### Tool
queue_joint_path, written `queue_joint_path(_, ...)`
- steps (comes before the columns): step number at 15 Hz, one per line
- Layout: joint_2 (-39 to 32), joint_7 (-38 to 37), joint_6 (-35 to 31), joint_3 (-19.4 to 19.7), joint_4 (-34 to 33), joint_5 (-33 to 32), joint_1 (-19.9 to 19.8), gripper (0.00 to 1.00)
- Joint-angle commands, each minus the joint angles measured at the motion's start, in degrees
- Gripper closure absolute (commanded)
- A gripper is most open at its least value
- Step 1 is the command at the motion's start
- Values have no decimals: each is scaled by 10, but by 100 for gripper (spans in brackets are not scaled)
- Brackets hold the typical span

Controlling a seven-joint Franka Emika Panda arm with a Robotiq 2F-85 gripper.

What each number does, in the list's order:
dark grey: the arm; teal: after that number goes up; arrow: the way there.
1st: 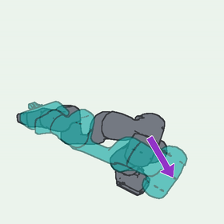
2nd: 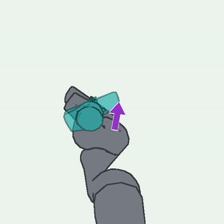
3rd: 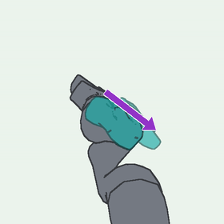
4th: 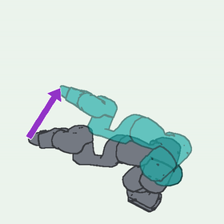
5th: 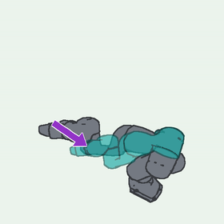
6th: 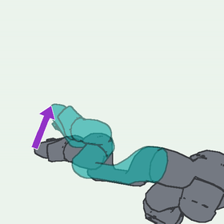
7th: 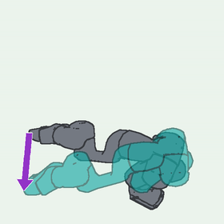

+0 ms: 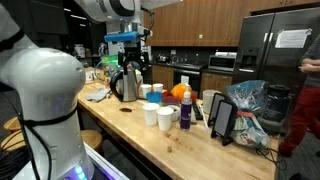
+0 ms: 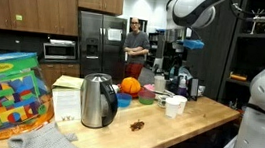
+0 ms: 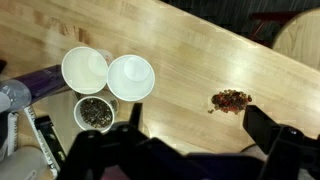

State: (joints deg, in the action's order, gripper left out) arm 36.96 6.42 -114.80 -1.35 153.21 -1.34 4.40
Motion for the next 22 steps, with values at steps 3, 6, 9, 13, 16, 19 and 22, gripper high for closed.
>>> queue_joint_path(3,0,0,1,0,-1,0,1,0)
queue_joint_path(6,-9,-2,-2,-7,-5,3,8,0)
queue_joint_path(9,-15,1,-30,-19,1,7,26,0)
queue_joint_path(13,-21,0,-107,-38,17,6,52,0)
queue_joint_path(16,-27,24,-159,-39,23,10,76,0)
queue_joint_path(19,-31,40,-170,-40,12,16,100,0)
queue_joint_path(22,-36,34,-160,-47,-4,26,123,0)
